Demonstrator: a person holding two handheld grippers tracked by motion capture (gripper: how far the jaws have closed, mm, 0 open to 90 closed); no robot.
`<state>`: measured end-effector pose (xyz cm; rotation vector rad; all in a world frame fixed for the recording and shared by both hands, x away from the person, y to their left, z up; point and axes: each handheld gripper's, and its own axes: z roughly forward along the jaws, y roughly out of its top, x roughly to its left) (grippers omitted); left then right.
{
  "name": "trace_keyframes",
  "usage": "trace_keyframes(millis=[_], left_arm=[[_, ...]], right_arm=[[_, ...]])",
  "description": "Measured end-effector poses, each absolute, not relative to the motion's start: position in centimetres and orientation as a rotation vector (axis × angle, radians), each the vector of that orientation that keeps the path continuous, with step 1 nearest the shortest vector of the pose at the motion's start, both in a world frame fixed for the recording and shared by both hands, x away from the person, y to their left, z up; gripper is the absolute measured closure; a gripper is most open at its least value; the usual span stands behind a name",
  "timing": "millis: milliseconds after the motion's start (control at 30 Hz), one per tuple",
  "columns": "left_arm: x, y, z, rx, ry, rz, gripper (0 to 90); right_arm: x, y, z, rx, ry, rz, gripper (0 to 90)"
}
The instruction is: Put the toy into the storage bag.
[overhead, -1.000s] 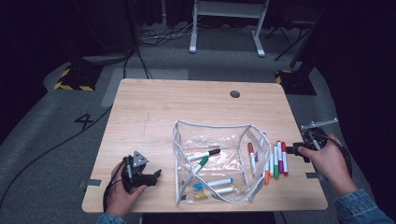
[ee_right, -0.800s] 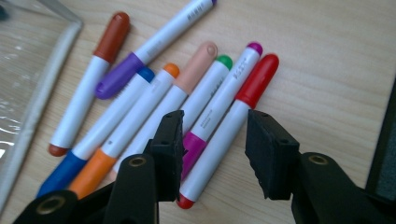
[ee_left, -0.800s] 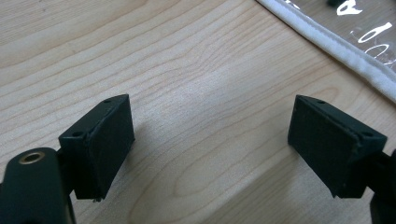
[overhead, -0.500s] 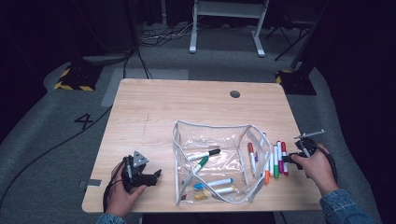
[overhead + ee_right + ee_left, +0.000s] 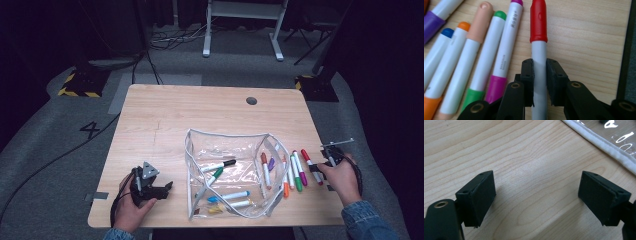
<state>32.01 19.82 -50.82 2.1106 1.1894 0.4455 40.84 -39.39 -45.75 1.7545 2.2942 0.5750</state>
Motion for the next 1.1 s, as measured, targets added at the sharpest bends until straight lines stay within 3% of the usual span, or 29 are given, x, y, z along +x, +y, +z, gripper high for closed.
trace_keyframes(millis=[600,1100], left_arm=[[32.0,19.8,-50.8,2.115,1.189,0.442,14.7],[32.0,19.8,-50.8,2.106,1.191,0.447,14.8]], right_arm=[[38.4,-37.3,-34.8,1.489,2.339,0.781,77.0],[36.1,-29.7,-28.6,1.155,2.506,0.862,77.0]])
